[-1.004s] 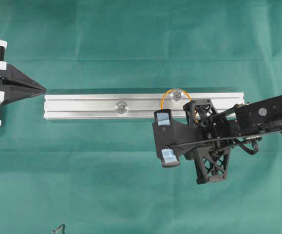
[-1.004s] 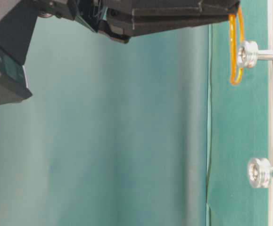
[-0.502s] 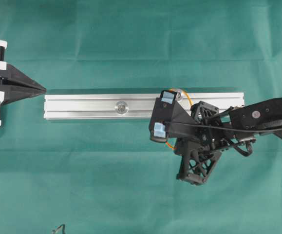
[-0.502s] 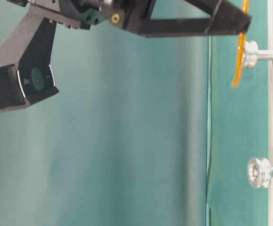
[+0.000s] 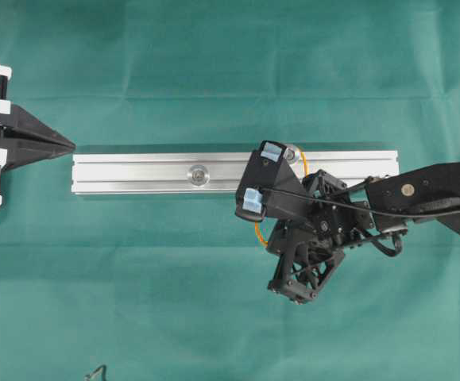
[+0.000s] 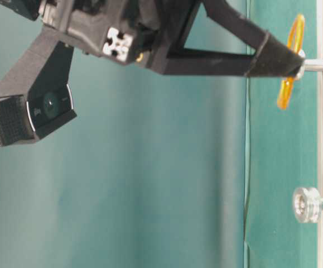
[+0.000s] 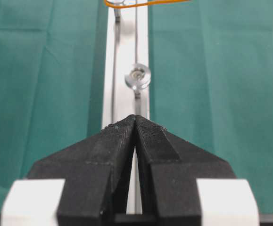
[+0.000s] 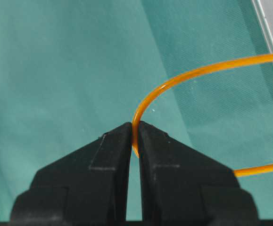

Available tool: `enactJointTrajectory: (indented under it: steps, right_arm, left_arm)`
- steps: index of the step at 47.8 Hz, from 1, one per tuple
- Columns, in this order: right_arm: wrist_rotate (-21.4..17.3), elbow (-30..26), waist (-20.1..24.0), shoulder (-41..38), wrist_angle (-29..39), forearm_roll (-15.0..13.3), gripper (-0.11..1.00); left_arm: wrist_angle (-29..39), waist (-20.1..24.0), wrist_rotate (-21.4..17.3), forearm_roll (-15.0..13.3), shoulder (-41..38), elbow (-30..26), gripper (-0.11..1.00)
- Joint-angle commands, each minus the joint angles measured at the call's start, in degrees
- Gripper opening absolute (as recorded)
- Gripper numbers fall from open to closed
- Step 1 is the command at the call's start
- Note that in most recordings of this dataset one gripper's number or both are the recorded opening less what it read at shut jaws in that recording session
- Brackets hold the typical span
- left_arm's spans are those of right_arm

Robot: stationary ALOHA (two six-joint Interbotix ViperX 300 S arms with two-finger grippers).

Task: Hook the rubber onto the shaft.
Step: 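Loop the band over the right peg and swing the gripper leftward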

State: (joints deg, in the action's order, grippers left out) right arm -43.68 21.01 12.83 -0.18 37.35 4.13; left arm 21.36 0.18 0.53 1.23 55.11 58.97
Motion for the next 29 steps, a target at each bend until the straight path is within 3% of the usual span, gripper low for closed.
enactJointTrajectory:
  steps: [1, 29]
  right_arm:
    - [-0.53, -1.58, 0.26, 0.62, -1.23, 0.0, 0.07]
    - [-9.23, -1.67, -1.49, 0.35, -2.64, -4.31, 0.07]
  left_arm:
    - [-0.26, 0.0, 0.09, 0.18, -0.26, -1.76, 0.0]
    - [-0.26, -0.09, 0.18, 0.18, -0.26, -1.76, 0.0]
